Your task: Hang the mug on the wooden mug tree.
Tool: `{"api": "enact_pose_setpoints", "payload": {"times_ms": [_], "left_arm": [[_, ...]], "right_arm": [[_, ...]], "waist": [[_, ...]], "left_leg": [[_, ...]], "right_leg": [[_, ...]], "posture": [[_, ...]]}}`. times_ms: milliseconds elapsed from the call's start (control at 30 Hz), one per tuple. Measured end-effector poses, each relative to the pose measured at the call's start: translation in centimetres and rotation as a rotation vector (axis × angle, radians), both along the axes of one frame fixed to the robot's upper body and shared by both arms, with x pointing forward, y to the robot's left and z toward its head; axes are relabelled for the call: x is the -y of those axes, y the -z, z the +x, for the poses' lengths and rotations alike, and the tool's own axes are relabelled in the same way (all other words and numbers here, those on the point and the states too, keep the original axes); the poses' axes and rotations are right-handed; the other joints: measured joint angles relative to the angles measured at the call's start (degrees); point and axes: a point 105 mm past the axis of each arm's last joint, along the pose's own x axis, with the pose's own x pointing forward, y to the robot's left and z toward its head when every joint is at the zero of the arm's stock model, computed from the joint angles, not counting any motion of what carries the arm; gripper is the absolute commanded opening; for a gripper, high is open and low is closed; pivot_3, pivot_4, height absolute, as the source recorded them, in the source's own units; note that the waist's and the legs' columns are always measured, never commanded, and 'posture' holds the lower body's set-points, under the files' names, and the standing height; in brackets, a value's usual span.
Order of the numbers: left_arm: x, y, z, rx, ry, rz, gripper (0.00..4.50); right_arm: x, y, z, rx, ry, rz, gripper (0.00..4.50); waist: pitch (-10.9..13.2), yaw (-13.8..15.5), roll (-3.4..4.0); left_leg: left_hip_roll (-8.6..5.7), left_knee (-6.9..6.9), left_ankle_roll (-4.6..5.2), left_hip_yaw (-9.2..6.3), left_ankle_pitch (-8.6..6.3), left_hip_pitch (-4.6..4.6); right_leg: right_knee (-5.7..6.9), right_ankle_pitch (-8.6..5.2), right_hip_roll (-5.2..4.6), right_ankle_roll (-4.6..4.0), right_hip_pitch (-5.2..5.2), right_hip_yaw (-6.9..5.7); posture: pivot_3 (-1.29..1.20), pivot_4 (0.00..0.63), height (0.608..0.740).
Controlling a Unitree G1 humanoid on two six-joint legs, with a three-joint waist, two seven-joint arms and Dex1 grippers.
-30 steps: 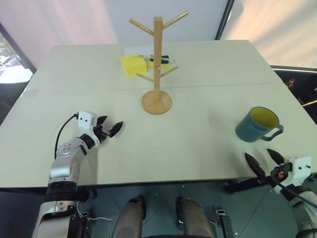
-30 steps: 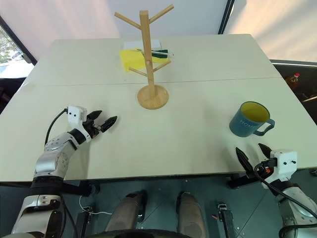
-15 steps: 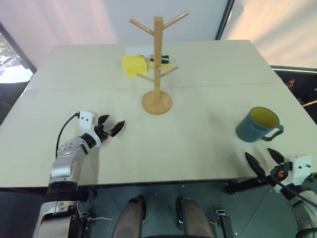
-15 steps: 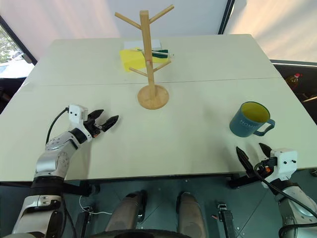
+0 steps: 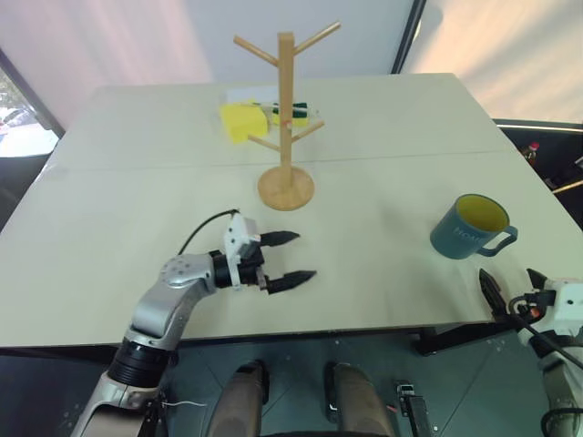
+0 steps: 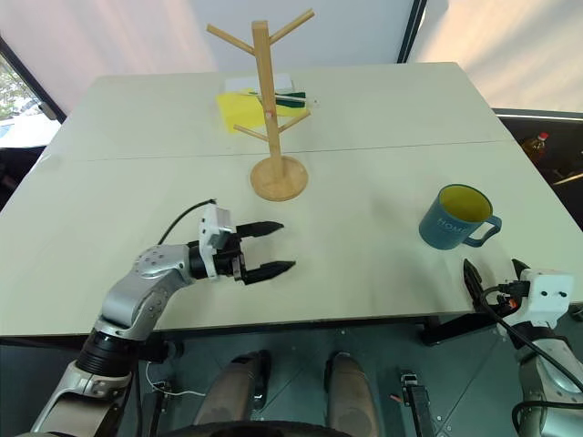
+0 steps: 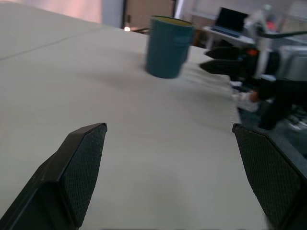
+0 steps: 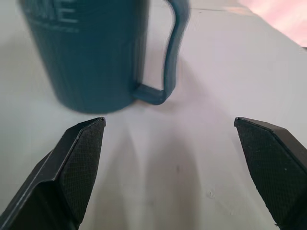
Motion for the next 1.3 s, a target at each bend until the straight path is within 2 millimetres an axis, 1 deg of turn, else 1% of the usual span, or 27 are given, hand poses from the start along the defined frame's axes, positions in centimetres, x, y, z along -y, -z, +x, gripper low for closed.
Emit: {"api": "enact_pose_setpoints", "payload": {"times_ms": [133,267,567,800,900,1000,1067,1133,1300], "left_arm": [[0.3,-0.6,0.2,0.027,0.011,0.004,4.50],[0.5,-0.8,-0.1,0.039,0.030,0.010,4.50],[0.6,-1.3,-0.6,0.068,0.045,0.017,4.50],[0.5,-1.4,-0.8,0.076,0.043,0.019,4.50],[0.5,-1.5,-0.8,0.079,0.035,0.018,4.50],[0.5,-1.5,-0.7,0.079,0.027,0.020,4.50],[0.4,-1.3,-0.8,0.076,0.022,0.023,4.50],[0.2,-1.1,-0.8,0.070,0.016,0.027,4.50],[0.1,-1.1,-0.7,0.071,0.003,0.029,4.50]], "right_arm": [[0.6,0.2,0.7,0.010,0.037,0.015,4.46],[1.1,0.2,1.6,0.028,0.060,0.020,4.46],[1.4,-0.1,3.3,0.047,0.076,0.019,4.46],[1.1,0.0,4.3,0.046,0.067,0.023,4.46],[0.9,-0.1,4.9,0.046,0.052,0.028,3.64],[0.6,-0.3,5.2,0.053,0.032,0.034,2.19],[0.5,-0.3,5.2,0.054,0.022,0.036,1.00],[0.3,-0.2,5.2,0.052,0.012,0.038,0.04],[-0.2,-0.5,5.1,0.048,-0.017,0.023,0.04]], "waist": [[0.0,0.0,0.03],[0.0,0.0,0.04],[0.0,0.0,0.05],[0.0,0.0,0.05],[0.0,-0.1,0.05],[0.0,-0.1,0.05],[0.0,-0.1,0.05],[0.0,-0.1,0.05],[0.0,0.0,0.06]], "left_leg": [[0.01,0.04,0.01,0.01,0.01,0.00],[0.00,0.03,0.02,0.02,0.01,0.00],[0.00,0.04,0.03,-0.01,0.02,0.05],[0.00,0.04,0.03,-0.01,0.02,0.05],[-0.01,0.04,0.04,-0.01,0.02,0.06],[0.00,0.05,0.04,-0.01,0.02,0.08],[0.00,0.04,0.04,-0.01,0.02,0.08],[0.00,0.04,0.04,-0.01,0.02,0.09],[0.00,0.07,0.04,-0.02,0.02,0.11]], "right_leg": [[0.00,0.00,0.02,0.00,0.04,0.01],[0.04,0.00,0.02,0.00,0.04,0.04],[0.16,0.01,0.05,0.00,0.04,0.04],[0.19,0.01,0.06,0.00,0.05,0.05],[0.21,0.01,0.06,0.00,0.05,0.05],[0.26,0.01,0.07,0.00,0.05,0.05],[0.28,0.02,0.07,0.00,0.05,0.06],[0.30,0.02,0.07,0.00,0.04,0.06],[0.35,0.02,0.07,0.01,0.04,0.07]], "posture": [[0.00,0.150,0.740],[0.00,0.150,0.740],[0.00,0.150,0.740],[0.00,0.150,0.740],[0.00,0.150,0.740],[0.00,0.150,0.740],[0.00,0.150,0.740],[0.00,0.150,0.740],[0.00,0.150,0.740]]}}
